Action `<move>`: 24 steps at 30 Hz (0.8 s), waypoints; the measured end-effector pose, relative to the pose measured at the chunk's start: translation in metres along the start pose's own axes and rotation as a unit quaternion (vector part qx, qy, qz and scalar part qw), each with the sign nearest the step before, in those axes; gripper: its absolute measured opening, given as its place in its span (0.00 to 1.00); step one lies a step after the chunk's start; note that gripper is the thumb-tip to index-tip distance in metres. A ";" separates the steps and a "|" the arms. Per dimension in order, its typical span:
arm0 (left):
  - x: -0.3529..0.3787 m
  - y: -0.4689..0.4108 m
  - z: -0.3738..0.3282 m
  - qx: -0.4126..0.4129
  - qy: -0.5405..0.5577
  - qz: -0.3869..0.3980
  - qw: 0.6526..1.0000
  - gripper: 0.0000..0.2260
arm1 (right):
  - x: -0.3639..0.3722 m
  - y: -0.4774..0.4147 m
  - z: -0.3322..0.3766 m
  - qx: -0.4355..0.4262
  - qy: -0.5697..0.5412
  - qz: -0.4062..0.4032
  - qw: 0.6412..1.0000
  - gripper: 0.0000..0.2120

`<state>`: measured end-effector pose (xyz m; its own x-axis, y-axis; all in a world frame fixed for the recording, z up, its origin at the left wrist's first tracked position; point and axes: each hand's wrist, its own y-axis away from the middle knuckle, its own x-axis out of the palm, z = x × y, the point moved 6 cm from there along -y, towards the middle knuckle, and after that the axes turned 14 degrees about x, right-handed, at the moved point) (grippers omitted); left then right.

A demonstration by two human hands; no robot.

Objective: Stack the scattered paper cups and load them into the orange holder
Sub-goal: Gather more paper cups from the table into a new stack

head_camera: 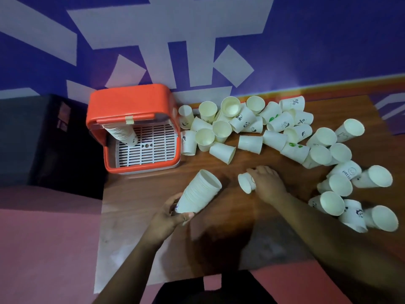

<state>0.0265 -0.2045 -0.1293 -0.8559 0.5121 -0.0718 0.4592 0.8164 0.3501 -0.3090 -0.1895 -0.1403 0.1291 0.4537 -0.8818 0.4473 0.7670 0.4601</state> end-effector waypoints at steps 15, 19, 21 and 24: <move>-0.060 -0.009 0.013 0.003 0.015 -0.005 1.000 0.30 | -0.084 0.057 0.130 -0.001 -0.761 0.172 0.625 0.36; -0.068 -0.014 -0.002 0.040 0.059 -0.004 0.997 0.33 | -0.096 0.070 0.162 -0.024 -0.657 0.146 0.739 0.36; -0.075 -0.015 -0.008 0.057 0.088 -0.015 0.994 0.36 | -0.098 0.081 0.182 -0.058 -0.613 0.159 0.772 0.31; -0.092 -0.014 -0.015 0.080 0.099 -0.042 0.991 0.36 | -0.098 0.097 0.206 -0.094 -0.545 0.157 0.818 0.25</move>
<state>0.0953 -0.2670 -0.1133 -0.9151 0.3917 0.0955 0.4031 0.8936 0.1972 -0.0958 -0.2533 -0.0305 0.9699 0.0471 -0.2388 0.1092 0.7926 0.5998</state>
